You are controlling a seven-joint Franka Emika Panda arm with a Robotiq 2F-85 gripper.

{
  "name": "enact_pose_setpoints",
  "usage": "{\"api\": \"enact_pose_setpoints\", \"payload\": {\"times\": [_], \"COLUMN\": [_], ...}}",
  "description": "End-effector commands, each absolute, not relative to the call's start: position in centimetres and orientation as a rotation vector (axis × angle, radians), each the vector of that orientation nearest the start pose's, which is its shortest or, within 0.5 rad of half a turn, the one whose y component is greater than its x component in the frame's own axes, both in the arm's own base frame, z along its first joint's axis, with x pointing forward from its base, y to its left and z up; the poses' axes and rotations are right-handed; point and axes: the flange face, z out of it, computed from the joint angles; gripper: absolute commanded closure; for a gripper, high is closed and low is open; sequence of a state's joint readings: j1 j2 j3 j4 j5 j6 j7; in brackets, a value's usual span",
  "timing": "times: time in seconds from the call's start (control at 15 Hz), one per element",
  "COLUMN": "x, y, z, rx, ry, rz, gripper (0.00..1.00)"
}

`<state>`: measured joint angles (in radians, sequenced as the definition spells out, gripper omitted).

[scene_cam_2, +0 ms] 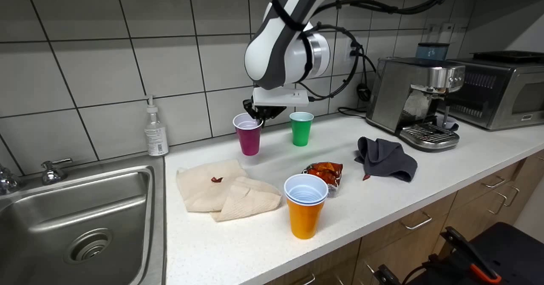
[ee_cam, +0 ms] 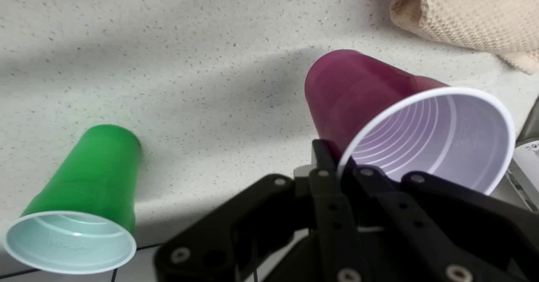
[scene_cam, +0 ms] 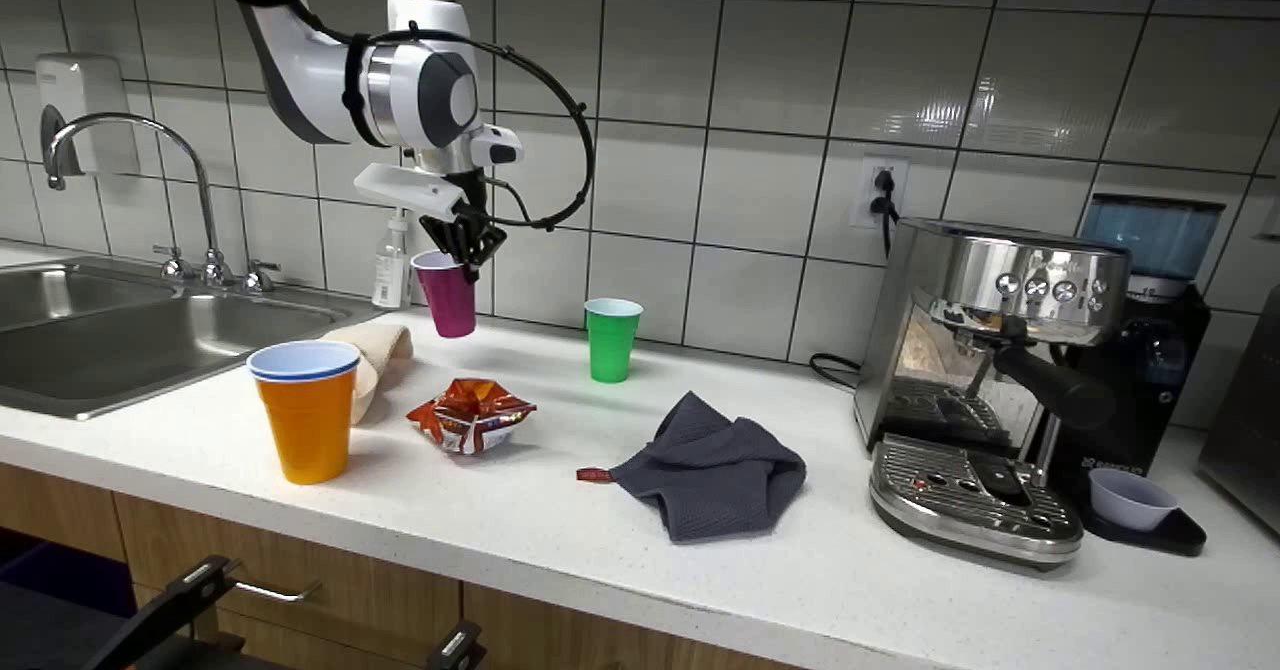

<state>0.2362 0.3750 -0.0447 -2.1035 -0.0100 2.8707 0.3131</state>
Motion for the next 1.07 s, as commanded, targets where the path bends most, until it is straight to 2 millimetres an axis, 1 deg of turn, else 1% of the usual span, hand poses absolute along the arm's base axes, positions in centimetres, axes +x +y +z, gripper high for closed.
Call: {"api": "enact_pose_setpoints", "payload": {"times": [0.0, 0.33, 1.0], "x": [58.1, 56.2, 53.3], "y": [11.3, 10.8, 10.5], "z": [29.3, 29.6, 31.6], "rx": [-2.999, -3.015, -3.021], "ry": [0.128, 0.086, 0.036], "rz": [-0.623, -0.600, -0.636], "gripper": [0.99, 0.99, 0.99]}}
